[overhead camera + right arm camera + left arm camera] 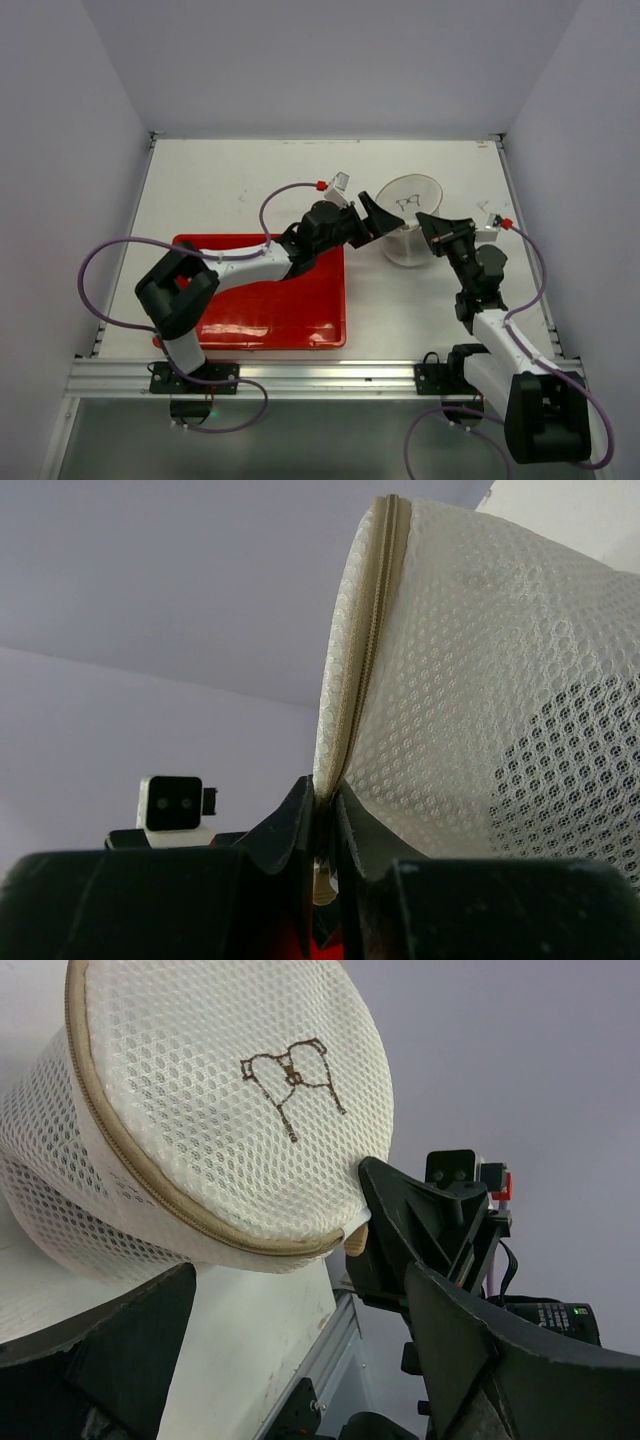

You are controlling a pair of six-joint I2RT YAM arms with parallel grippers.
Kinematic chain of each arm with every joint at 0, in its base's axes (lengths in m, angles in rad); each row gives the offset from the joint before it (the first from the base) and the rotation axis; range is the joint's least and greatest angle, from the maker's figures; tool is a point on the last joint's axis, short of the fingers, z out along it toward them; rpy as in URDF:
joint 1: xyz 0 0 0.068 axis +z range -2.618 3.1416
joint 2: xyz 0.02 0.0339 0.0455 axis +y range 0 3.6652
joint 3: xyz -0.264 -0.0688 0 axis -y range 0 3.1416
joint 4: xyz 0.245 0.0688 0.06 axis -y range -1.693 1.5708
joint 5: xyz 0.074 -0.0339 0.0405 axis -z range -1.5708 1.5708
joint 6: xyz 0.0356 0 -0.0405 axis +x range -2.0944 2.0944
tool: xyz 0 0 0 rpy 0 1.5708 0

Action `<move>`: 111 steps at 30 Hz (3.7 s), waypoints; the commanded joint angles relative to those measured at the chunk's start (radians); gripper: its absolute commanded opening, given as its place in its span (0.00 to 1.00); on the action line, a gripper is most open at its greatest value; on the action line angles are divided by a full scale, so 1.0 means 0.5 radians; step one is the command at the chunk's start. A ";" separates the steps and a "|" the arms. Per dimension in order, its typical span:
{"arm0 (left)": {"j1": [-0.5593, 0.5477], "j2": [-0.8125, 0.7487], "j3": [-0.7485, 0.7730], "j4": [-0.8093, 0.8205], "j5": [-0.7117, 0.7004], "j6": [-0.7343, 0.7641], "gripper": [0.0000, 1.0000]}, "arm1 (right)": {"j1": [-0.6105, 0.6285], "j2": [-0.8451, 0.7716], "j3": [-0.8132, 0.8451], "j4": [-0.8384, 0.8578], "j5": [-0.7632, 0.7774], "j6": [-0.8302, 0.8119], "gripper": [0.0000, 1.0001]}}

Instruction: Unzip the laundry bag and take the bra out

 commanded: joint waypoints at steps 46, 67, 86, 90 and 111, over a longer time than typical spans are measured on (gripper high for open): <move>0.167 0.165 0.079 0.182 0.223 0.015 0.00 | 0.130 -0.492 0.559 -1.650 0.006 -1.418 0.36; 0.173 0.159 -0.007 0.240 0.214 0.025 0.00 | 0.602 -0.123 0.841 -1.730 0.386 -1.764 0.34; 0.198 0.141 -0.053 0.249 0.239 0.031 0.00 | 0.713 -0.136 0.844 -1.782 0.721 -1.850 0.33; 0.213 0.125 -0.077 0.262 0.263 0.028 0.00 | 0.713 -0.120 0.817 -1.703 0.623 -1.841 0.34; 0.287 0.079 -0.191 0.360 0.349 -0.009 0.00 | 0.679 -0.022 0.624 -1.362 0.401 -1.749 0.37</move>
